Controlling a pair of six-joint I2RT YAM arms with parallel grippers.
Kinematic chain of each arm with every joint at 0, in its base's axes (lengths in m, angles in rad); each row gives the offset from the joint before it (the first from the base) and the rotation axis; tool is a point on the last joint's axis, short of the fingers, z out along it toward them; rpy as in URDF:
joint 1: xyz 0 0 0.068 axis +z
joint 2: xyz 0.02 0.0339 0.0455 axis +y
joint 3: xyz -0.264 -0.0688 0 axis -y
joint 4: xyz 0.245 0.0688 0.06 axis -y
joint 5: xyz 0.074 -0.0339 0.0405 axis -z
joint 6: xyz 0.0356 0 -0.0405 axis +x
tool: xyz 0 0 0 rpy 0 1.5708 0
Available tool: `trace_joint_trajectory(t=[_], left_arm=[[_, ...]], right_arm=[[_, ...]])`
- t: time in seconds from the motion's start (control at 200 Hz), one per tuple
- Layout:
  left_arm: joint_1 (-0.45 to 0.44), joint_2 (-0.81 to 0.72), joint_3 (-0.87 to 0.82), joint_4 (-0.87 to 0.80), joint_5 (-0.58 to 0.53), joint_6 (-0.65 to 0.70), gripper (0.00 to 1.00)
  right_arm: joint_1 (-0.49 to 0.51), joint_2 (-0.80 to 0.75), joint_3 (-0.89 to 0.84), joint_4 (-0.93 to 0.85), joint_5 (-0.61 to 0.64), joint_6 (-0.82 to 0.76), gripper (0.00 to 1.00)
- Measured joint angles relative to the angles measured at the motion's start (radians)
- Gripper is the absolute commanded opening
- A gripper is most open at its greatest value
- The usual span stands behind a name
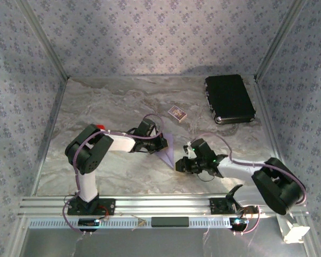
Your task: Fold a paper plane with a square sheet of paper (pick it up from the middle)
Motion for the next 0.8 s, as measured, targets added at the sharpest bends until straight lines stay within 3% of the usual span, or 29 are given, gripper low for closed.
trace_joint_trajectory(t=[0.145,0.39,0.8], left_arm=[[0.000,0.000,-0.003,0.006,0.001,0.000,0.00],[0.000,0.000,-0.003,0.009,0.003,0.000,0.00],[0.000,0.000,-0.006,0.014,0.004,0.000,0.00]], right_arm=[[-0.028,0.010,0.084,-0.032,-0.004,-0.013,0.11],[-0.033,0.198,0.246,0.002,-0.034,-0.013,0.07],[-0.013,0.333,0.304,-0.021,-0.018,-0.014,0.07]])
